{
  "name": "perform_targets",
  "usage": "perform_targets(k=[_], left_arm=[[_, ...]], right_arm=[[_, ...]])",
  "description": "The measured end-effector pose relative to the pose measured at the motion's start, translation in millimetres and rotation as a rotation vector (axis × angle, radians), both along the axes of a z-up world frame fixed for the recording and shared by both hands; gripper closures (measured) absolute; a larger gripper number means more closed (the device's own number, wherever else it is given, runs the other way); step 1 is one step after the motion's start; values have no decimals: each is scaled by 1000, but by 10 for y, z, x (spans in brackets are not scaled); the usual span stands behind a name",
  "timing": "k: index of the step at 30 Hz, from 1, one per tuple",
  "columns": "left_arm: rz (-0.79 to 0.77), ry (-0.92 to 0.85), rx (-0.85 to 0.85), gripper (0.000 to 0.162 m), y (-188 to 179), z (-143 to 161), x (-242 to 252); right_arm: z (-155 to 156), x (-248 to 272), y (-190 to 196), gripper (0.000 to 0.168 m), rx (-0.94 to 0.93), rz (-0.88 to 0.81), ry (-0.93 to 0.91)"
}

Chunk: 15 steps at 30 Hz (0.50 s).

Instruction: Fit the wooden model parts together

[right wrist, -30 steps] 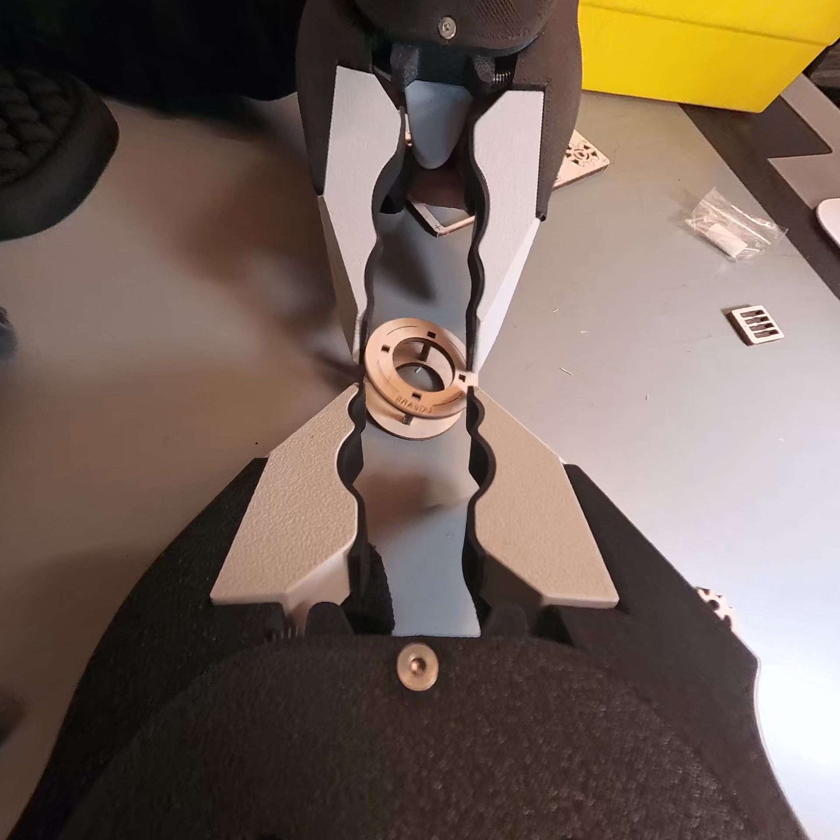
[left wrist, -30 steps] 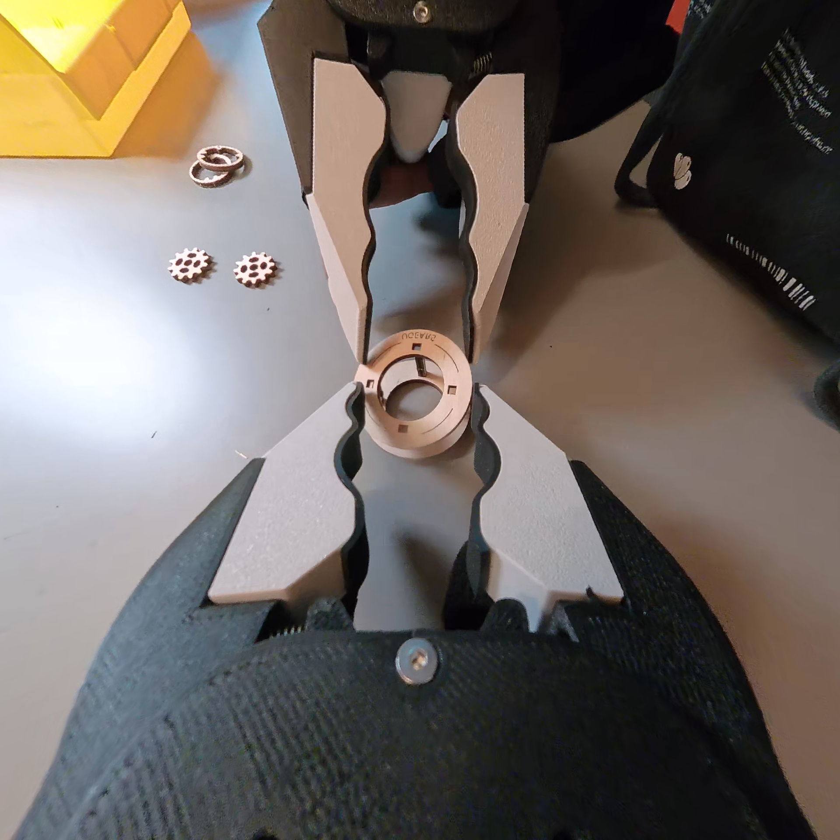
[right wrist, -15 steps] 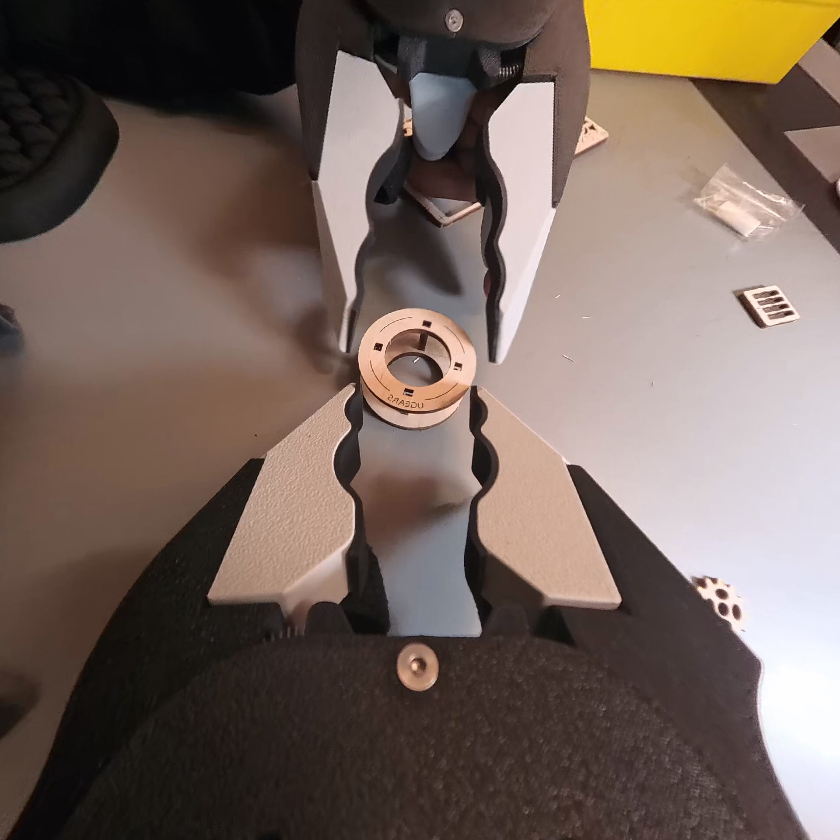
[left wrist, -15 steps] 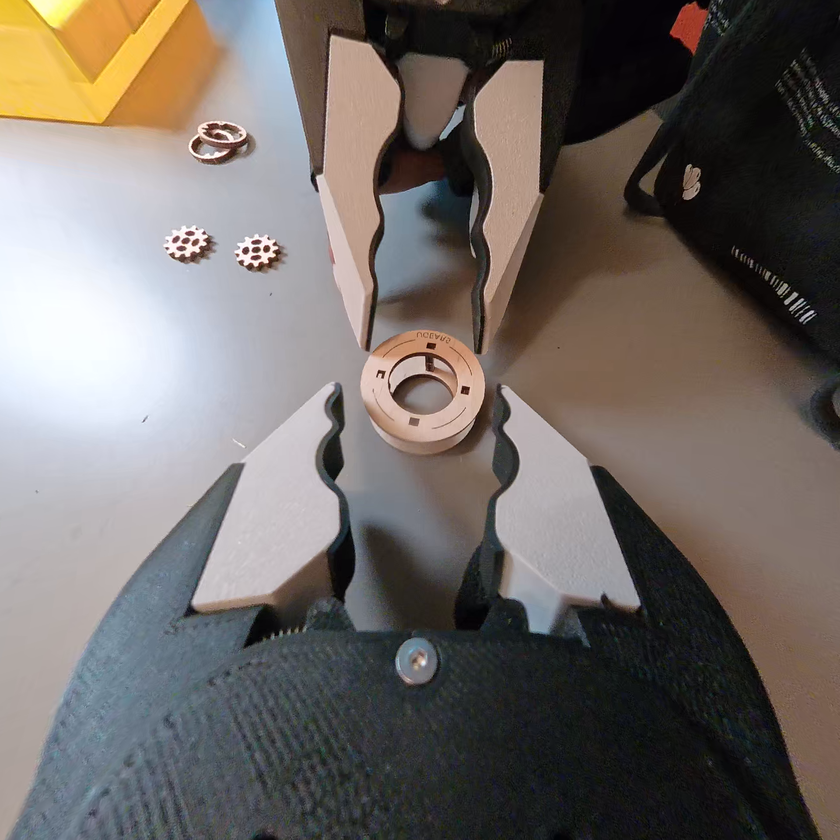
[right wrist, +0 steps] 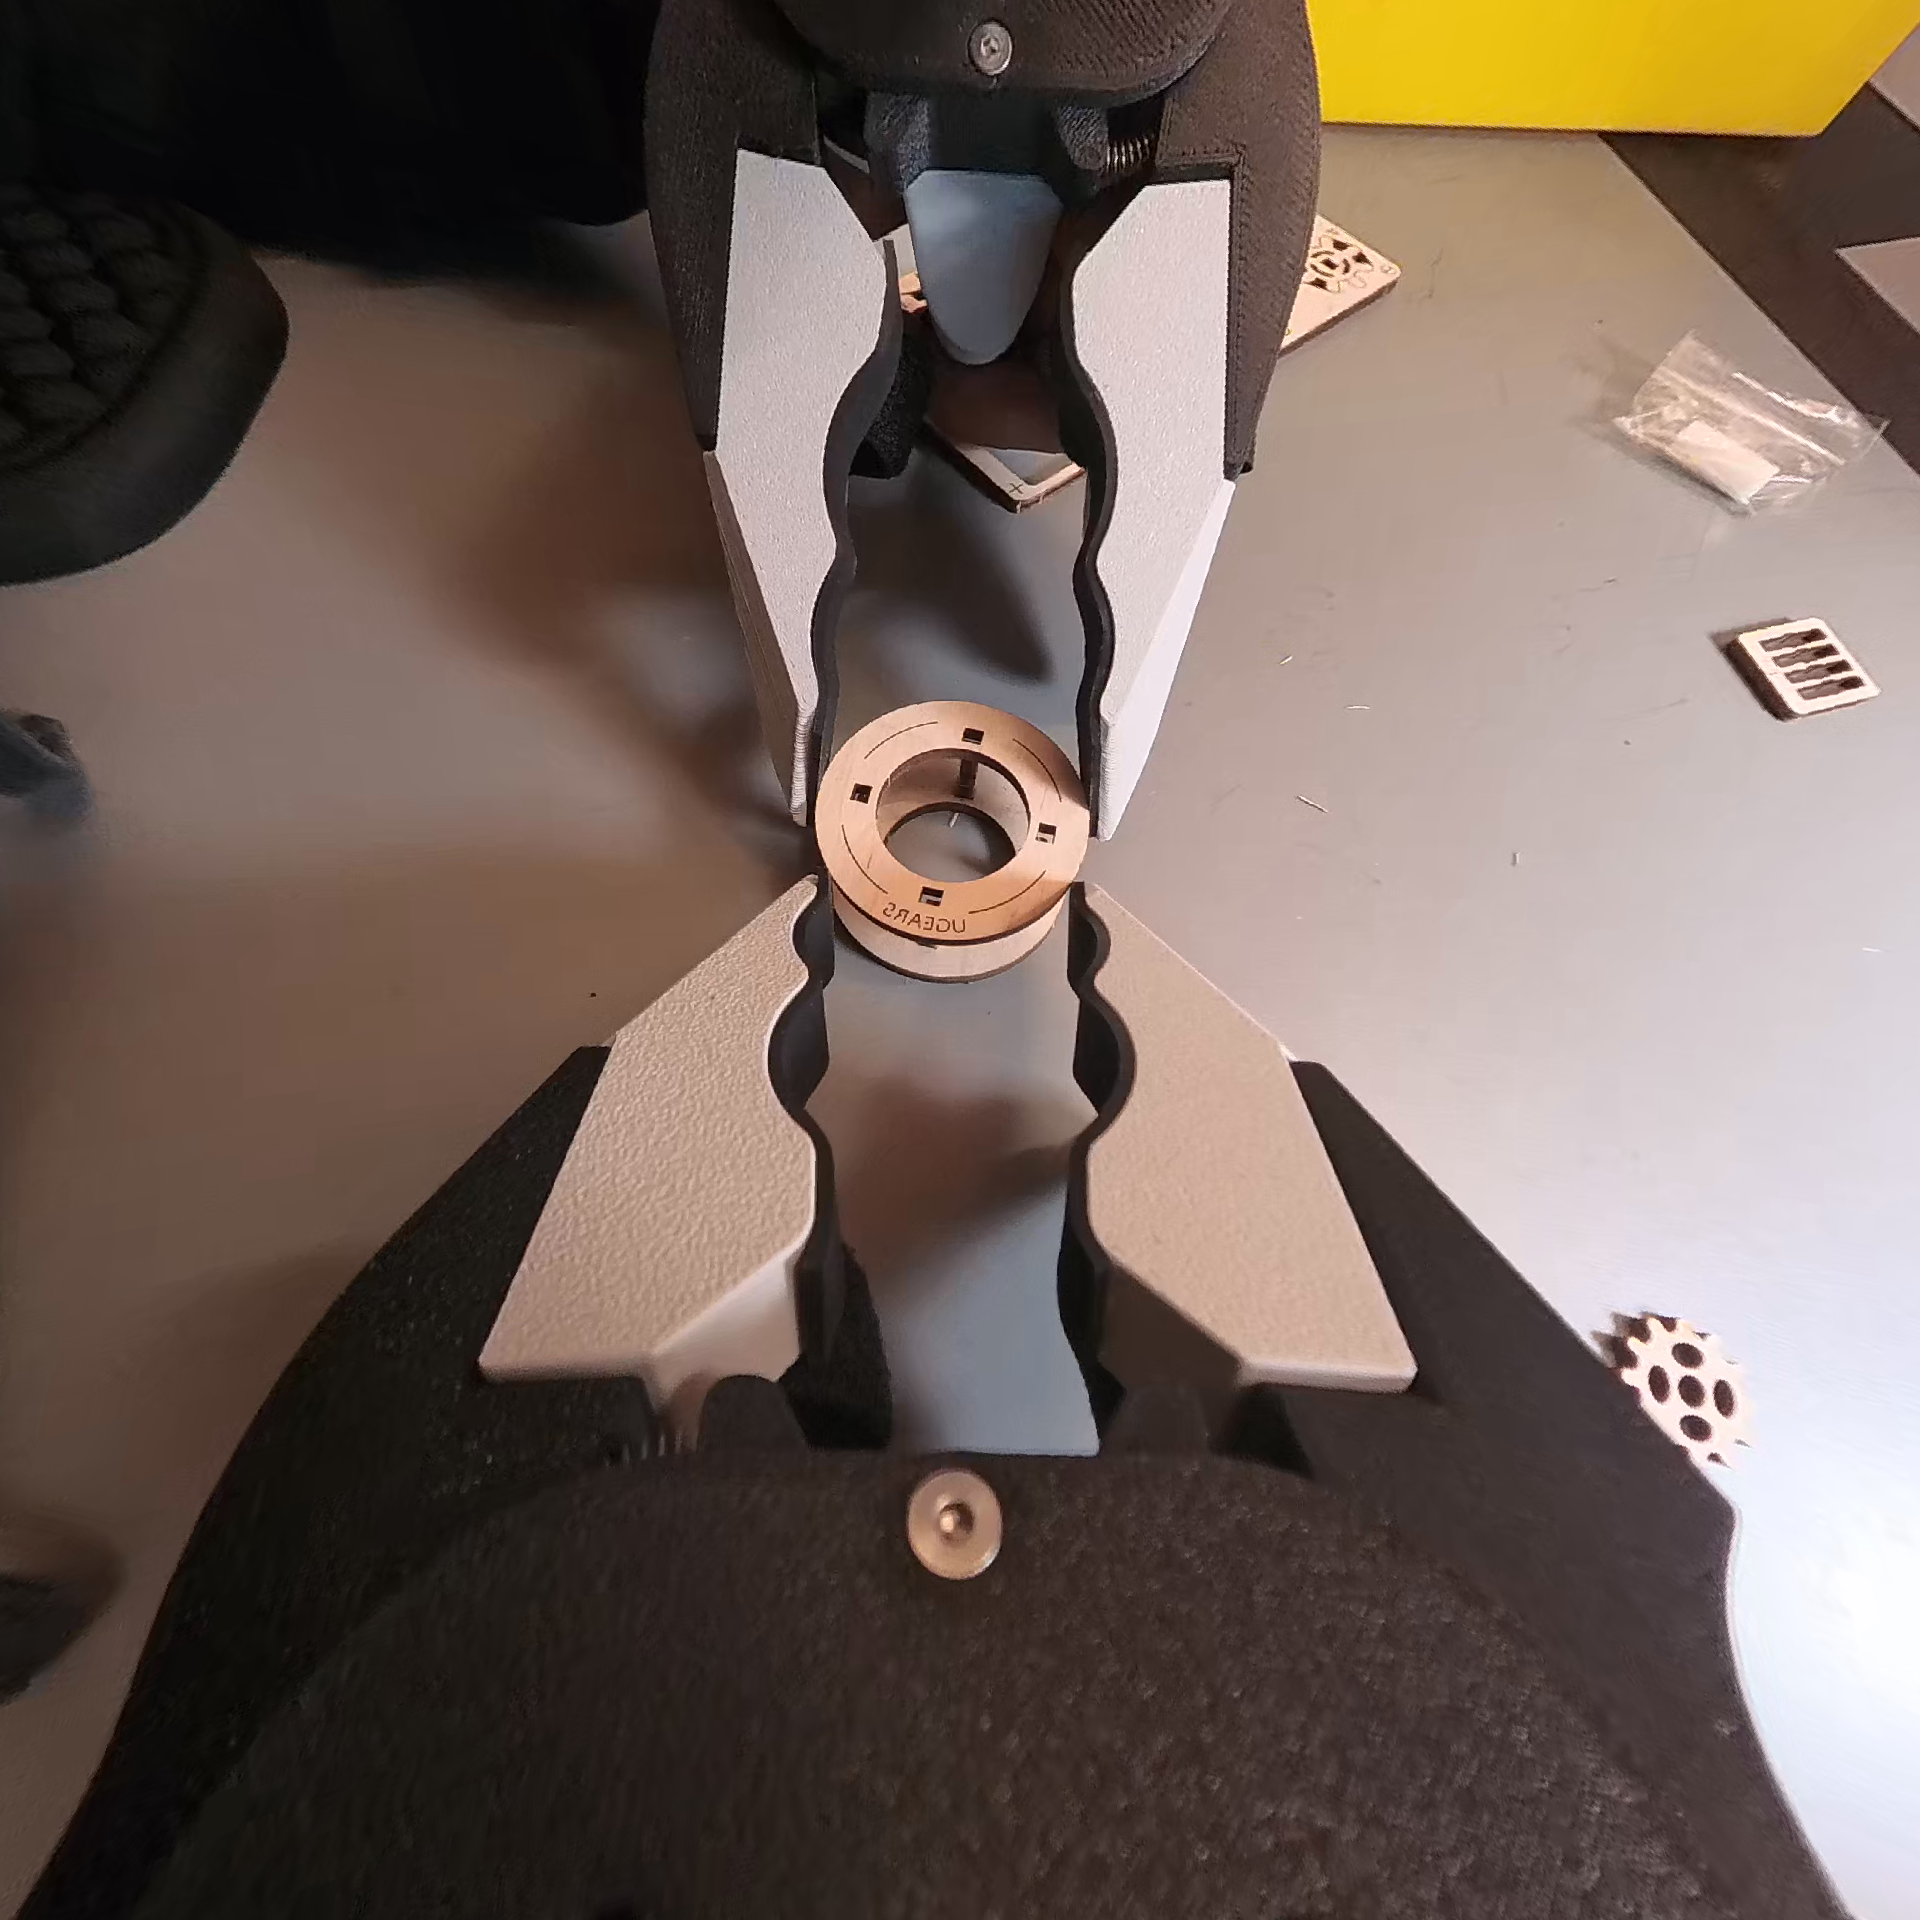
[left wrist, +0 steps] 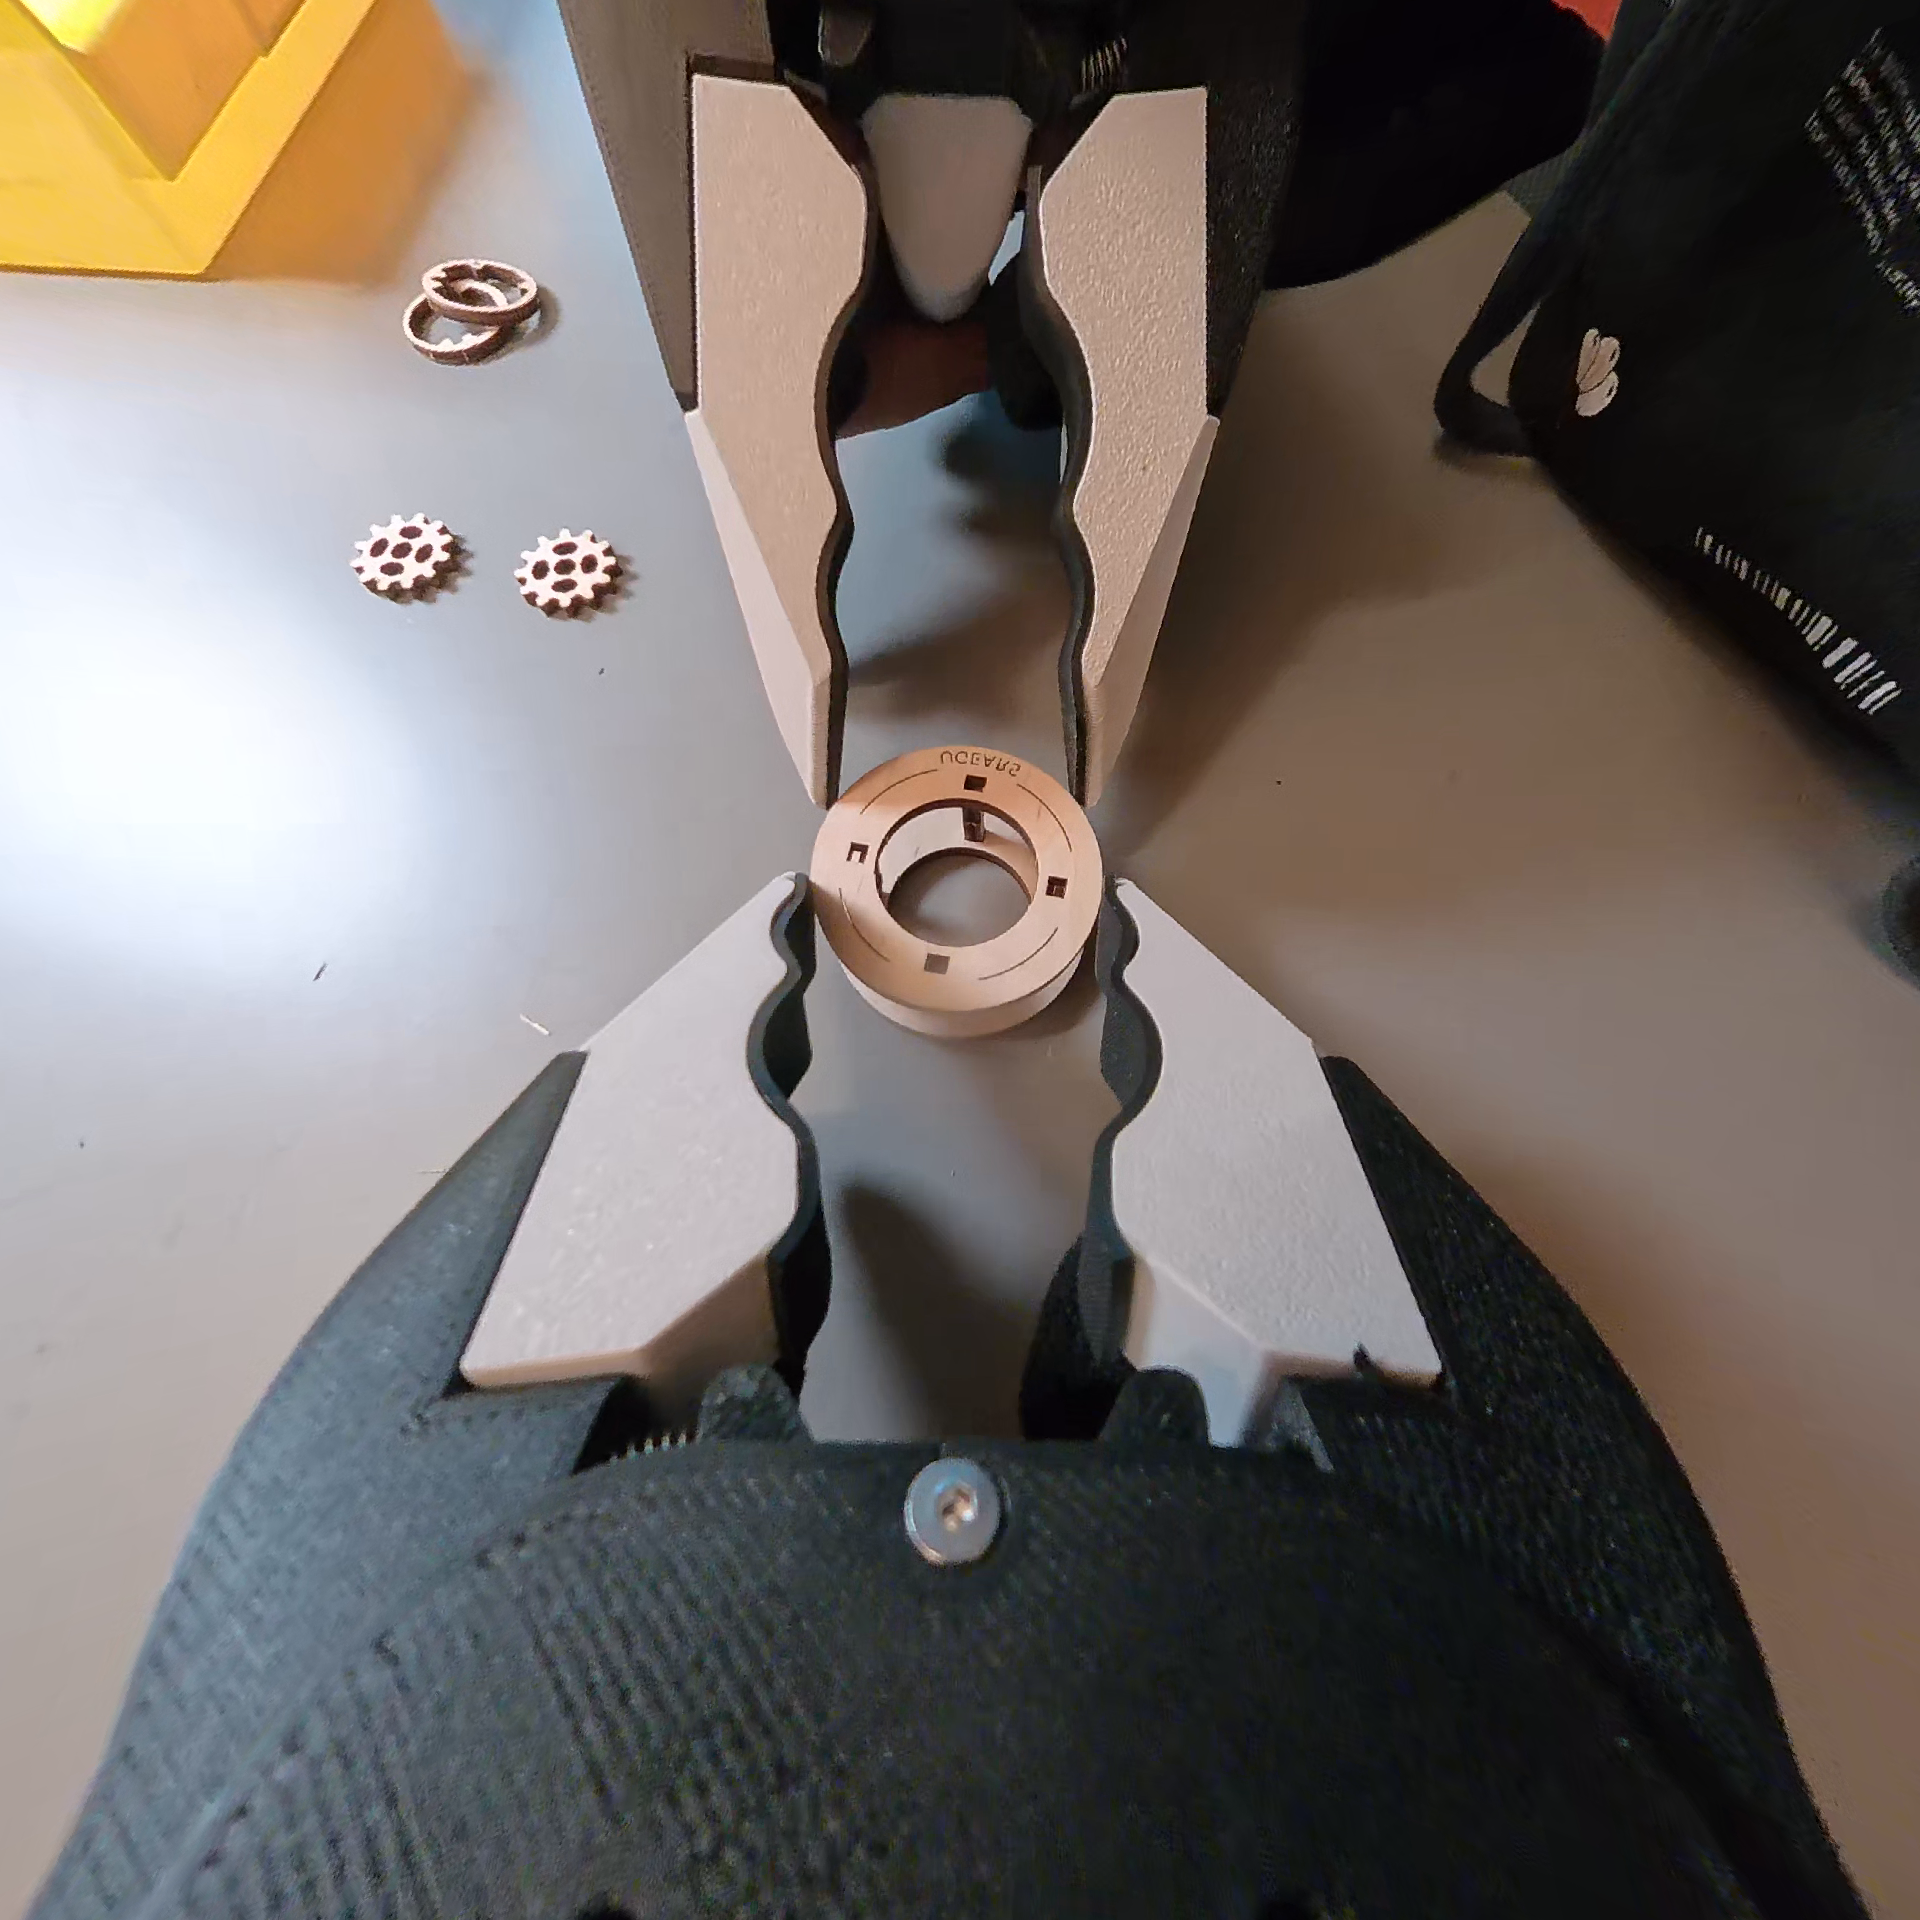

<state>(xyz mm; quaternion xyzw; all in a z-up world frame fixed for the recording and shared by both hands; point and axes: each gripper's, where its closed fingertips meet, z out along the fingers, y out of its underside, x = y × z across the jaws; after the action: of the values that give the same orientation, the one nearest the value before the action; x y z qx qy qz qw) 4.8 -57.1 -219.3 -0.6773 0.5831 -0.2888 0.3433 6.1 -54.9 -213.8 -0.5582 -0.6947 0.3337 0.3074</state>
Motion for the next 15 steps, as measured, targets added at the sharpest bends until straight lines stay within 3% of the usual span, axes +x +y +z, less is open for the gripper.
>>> perform_targets(k=[15], left_arm=[[-8, -4, -8, 108, -19, -1, 8]], right_arm=[[-5, 10, -12, 127, -12, 6, -3]])
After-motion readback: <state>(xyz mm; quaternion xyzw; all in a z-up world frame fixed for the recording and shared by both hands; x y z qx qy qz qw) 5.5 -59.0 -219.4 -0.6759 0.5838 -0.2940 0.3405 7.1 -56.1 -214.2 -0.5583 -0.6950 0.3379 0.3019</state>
